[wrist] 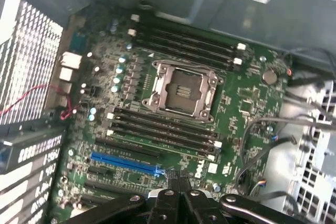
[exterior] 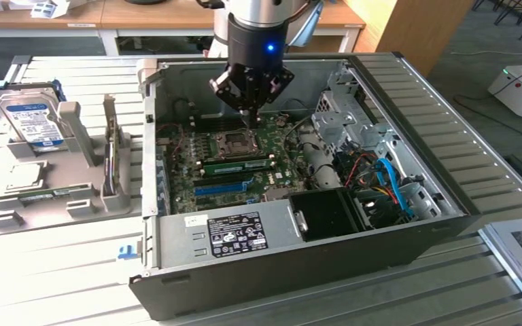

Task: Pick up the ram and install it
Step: 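Press down the ram until it locks into place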

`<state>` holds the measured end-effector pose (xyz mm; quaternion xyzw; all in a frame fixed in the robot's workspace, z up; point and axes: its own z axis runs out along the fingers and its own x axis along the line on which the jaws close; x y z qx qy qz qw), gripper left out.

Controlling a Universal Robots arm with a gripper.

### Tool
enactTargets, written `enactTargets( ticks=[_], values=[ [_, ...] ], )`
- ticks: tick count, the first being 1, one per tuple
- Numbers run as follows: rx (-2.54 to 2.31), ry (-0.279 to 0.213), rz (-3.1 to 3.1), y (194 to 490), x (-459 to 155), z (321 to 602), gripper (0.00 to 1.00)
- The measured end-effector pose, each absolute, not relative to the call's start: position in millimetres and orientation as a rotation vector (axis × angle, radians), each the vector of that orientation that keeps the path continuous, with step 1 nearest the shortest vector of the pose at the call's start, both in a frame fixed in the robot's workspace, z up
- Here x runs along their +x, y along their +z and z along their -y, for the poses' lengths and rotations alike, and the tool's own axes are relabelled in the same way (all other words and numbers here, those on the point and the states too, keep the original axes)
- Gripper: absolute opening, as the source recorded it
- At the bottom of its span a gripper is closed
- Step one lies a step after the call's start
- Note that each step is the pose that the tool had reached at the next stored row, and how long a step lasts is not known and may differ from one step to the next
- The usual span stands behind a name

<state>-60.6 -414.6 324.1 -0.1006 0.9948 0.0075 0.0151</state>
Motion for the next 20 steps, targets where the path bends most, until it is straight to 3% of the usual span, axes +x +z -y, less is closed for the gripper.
enactTargets(
  ticks=[20],
  values=[
    [-0.085,0.020,-3.109,323.3,-60.6,414.6,0.10]
  ],
)
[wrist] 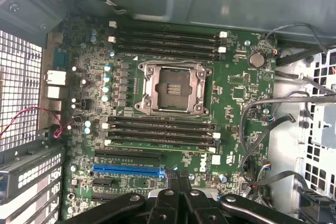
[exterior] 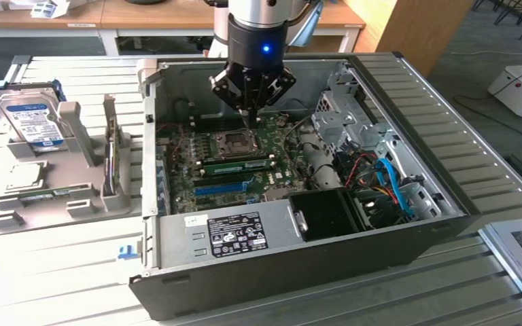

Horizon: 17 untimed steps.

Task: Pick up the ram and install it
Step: 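Press down the ram until it locks into place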

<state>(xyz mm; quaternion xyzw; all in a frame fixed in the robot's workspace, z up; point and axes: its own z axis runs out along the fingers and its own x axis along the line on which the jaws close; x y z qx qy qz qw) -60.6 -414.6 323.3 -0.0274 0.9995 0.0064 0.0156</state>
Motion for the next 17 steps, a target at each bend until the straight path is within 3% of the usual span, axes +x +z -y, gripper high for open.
enactTargets(
  ticks=[17],
  values=[
    [-0.053,0.018,-3.132,323.1,-59.1,414.6,0.10]
  ],
)
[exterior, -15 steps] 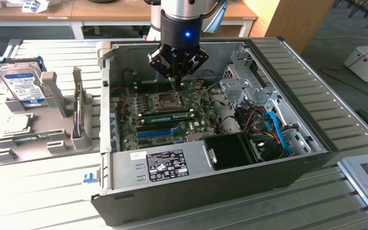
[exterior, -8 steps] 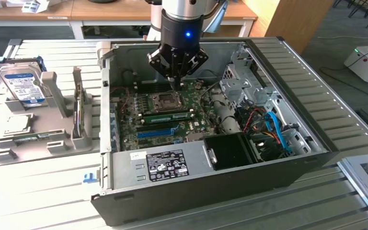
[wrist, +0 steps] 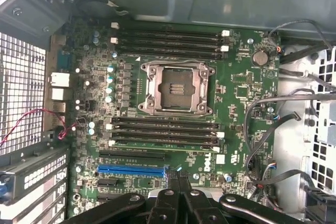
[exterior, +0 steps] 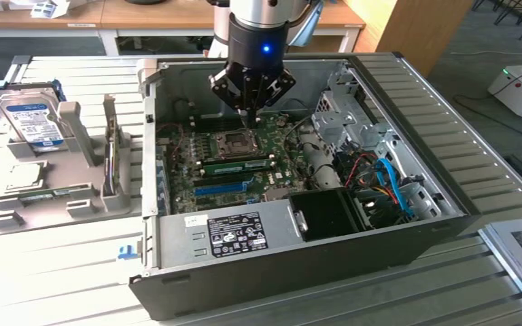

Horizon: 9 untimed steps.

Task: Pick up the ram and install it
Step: 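Press down the ram until it locks into place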

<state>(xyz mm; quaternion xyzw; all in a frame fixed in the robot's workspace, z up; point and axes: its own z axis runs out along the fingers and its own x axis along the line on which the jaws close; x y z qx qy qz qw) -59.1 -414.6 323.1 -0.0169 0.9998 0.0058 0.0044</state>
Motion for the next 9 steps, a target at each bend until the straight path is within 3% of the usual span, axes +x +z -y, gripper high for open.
enactTargets(
  ticks=[9],
  values=[
    [-0.038,0.018,-3.132,323.1,-59.1,414.6,0.10]
  ],
)
